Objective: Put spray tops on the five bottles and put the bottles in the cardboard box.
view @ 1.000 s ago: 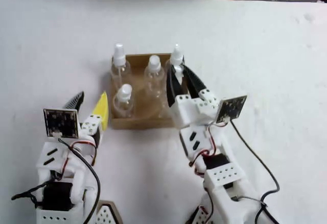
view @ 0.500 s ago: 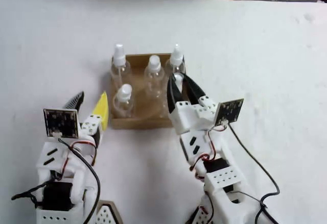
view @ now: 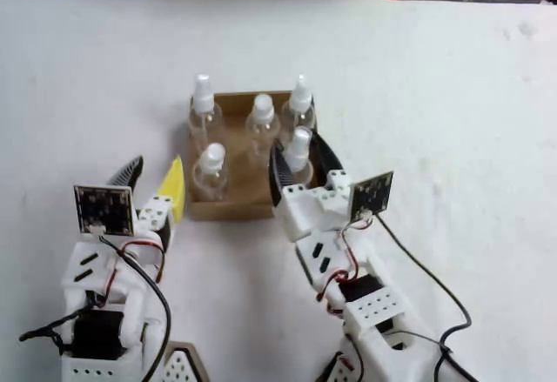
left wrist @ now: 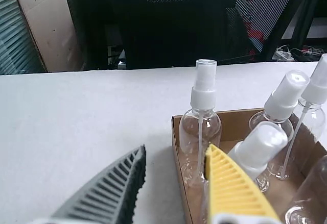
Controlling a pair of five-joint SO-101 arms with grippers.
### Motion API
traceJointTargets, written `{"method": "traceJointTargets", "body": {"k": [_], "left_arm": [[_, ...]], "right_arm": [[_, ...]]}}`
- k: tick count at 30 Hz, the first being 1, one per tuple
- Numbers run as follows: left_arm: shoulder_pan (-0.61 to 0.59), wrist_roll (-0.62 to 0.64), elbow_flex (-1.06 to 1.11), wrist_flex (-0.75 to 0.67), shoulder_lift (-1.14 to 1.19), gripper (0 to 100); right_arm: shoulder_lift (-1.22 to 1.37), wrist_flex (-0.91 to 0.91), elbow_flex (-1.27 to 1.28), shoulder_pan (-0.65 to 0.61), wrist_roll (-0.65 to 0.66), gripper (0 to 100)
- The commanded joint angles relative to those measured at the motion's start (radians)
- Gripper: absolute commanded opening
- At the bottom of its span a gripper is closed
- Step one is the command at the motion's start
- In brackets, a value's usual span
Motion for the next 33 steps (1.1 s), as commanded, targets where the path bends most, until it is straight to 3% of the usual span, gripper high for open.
{"method": "traceJointTargets", "body": {"k": [1, 7, 10, 14, 21, 24, 27, 28, 33], "left_arm": [[0.018, 0.009, -0.006, -0.031, -0.008, 18], [0.018, 0.009, -0.006, -0.031, -0.008, 18], [0.018, 0.009, -0.006, -0.031, -0.008, 18], [0.018, 0.009, -0.006, -0.032, -0.008, 18], [0.012, 0.006, -0.014, -0.032, -0.008, 18], [0.012, 0.006, -0.031, -0.028, -0.008, 15], [0.012, 0.006, -0.055, -0.025, -0.008, 5], [0.012, 0.006, -0.058, -0.023, -0.008, 2], [0.012, 0.006, -0.057, -0.023, -0.008, 6]], "right_arm": [[-0.012, -0.021, -0.011, -0.010, 0.015, 20.7], [-0.117, -0.005, -0.012, 0.059, 0.015, 20.8], [-0.252, 0.099, -0.026, 0.122, 0.009, 20.8], [-0.507, 0.409, -0.117, 0.143, 0.009, 20.8], [-0.898, 1.179, -0.414, 0.108, 0.011, 19.9], [-0.944, 1.277, -0.436, 0.116, 0.018, 11.6], [-0.944, 1.316, -0.439, 0.150, 0.071, 0.5], [-0.944, 1.337, -0.439, 0.157, 0.091, 2.1], [-0.944, 1.508, -0.479, 0.168, 0.100, 1.5]]}}
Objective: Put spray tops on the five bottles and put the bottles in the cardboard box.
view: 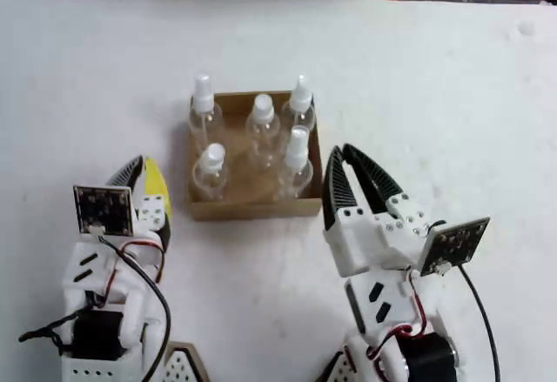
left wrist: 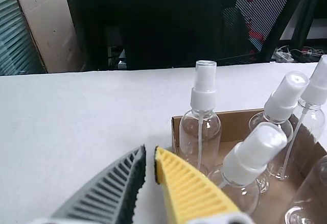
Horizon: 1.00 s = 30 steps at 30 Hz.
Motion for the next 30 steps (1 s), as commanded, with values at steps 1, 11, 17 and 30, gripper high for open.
{"method": "traceJointTargets", "body": {"k": [1, 11, 17, 30], "left_arm": [[0.008, 0.006, -0.049, -0.023, -0.008, 5], [-0.064, 0.003, -0.040, 0.232, -0.008, 5], [-0.064, -0.218, -0.037, 0.319, -0.008, 2], [-0.076, -0.241, 0.247, 0.292, -0.007, 2]], "right_arm": [[-0.007, 0.148, -0.083, 0.012, 0.018, 1.6], [-0.007, 0.311, -0.104, 0.012, 0.264, 1.7], [-0.007, 0.383, -0.060, 0.059, 0.313, 1.6], [-0.007, 0.495, 0.190, 0.288, 0.239, 1.6]]}}
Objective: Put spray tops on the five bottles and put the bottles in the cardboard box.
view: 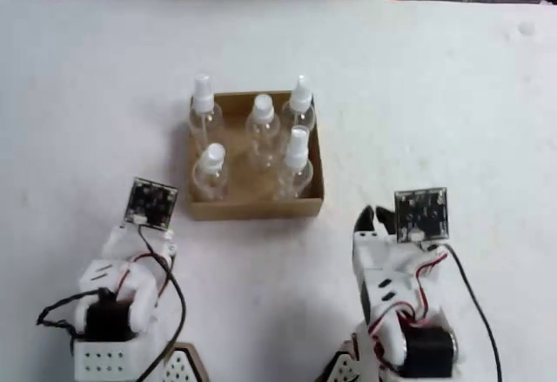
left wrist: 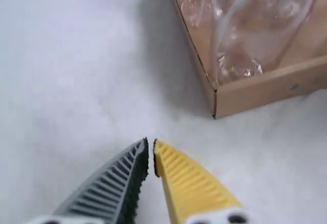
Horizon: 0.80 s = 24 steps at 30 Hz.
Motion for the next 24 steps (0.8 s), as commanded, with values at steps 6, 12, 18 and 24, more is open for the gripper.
{"method": "traceJointTargets", "body": {"k": [6, 12, 18, 24], "left_arm": [[-0.028, -0.015, 0.006, 0.075, -0.007, 2], [-0.045, -0.012, 0.009, 0.153, -0.007, 2], [-0.120, -0.011, 0.009, 0.153, -0.007, 2], [-0.120, 0.038, 0.009, 0.153, -0.007, 2]], "right_arm": [[-0.005, -0.008, 0.189, 0.019, -0.009, 2.0], [-0.005, -0.008, 0.305, 0.013, -0.009, 2.1], [-0.005, -0.008, 0.334, 0.015, -0.008, 2.1], [-0.004, -0.007, 0.365, 0.012, -0.008, 2.1]]}}
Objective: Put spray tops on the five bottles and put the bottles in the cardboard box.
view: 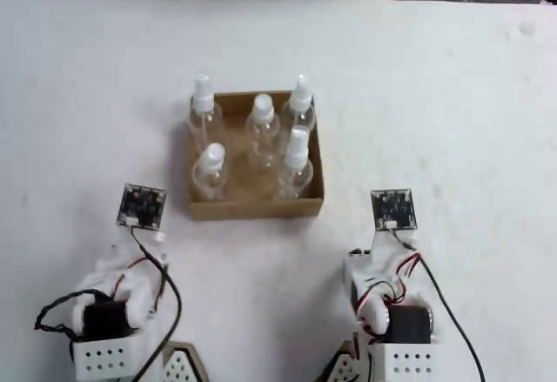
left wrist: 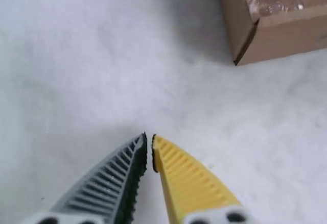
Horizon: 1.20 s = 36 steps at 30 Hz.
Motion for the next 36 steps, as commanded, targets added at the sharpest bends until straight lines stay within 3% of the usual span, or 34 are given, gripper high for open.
{"method": "traceJointTargets", "body": {"k": [1, 5, 12, 36], "left_arm": [[-0.015, 0.077, -0.003, 0.002, -0.007, 2], [-0.013, 0.155, -0.003, 0.006, -0.007, 2], [0.041, 0.158, -0.003, 0.006, -0.007, 2], [0.036, 0.153, -0.003, 0.006, -0.007, 2]], "right_arm": [[-0.004, -0.007, 0.031, 0.004, -0.008, 2.1], [-0.004, -0.007, 0.031, 0.005, -0.006, 1.7], [-0.004, -0.007, 0.031, 0.013, -0.011, 1.7], [-0.004, -0.008, 0.031, 0.012, -0.009, 1.7]]}}
